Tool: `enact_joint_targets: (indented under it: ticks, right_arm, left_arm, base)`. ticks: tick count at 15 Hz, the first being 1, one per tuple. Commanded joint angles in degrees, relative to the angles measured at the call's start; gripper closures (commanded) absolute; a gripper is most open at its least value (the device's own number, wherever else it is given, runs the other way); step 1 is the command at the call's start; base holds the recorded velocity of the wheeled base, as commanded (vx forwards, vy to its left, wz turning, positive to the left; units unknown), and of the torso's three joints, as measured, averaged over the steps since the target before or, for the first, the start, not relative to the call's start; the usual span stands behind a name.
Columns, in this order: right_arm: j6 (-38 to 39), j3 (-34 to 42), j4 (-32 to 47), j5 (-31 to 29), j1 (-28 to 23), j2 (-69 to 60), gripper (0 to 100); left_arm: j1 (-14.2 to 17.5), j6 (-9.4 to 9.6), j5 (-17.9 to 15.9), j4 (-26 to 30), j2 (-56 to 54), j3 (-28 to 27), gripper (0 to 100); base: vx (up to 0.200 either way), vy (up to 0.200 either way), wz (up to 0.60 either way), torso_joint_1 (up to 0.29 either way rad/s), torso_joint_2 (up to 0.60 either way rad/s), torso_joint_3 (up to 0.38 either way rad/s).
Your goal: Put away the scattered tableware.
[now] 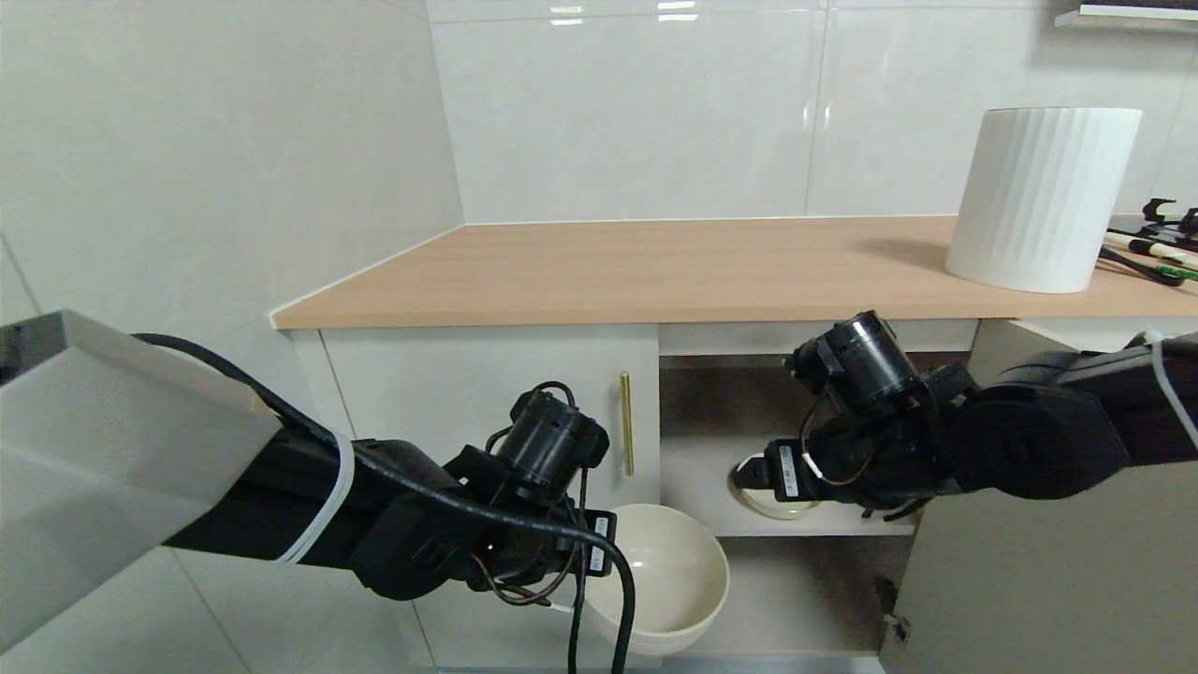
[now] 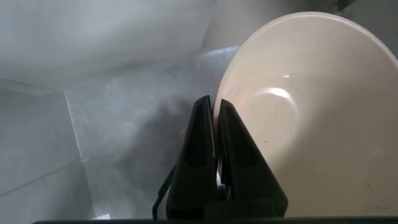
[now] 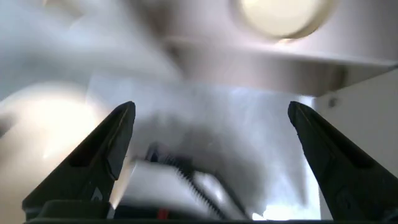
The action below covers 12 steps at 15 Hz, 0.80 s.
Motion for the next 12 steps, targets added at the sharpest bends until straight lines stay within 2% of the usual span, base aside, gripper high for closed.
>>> enact_joint_targets:
  ticks: [1,5,12]
  right_arm:
    - [-0.05,1.40,0.47,1.52,3.15,-2.37,0]
    - [0.04,1.84,0.30,1.79,5.61,2.64,0]
    - [0.30,0.96,-0.14,1.87,5.52,7.82,0]
  left_arm:
    - [-0.37,-0.23,0.01,0.03,-0.02,0.21,100]
    - [-0.81,-1.02,0.01,0.03,-1.33,0.30,100]
    - [-0.90,-1.02,-0.07,-0.05,-2.21,0.47,100]
  base:
    - [0.000,0.000,0.00,0.000,0.00,0.000]
    - [0.000,0.000,0.00,0.000,0.00,0.000]
    - [0.000,0.000,0.00,0.000,0.00,0.000]
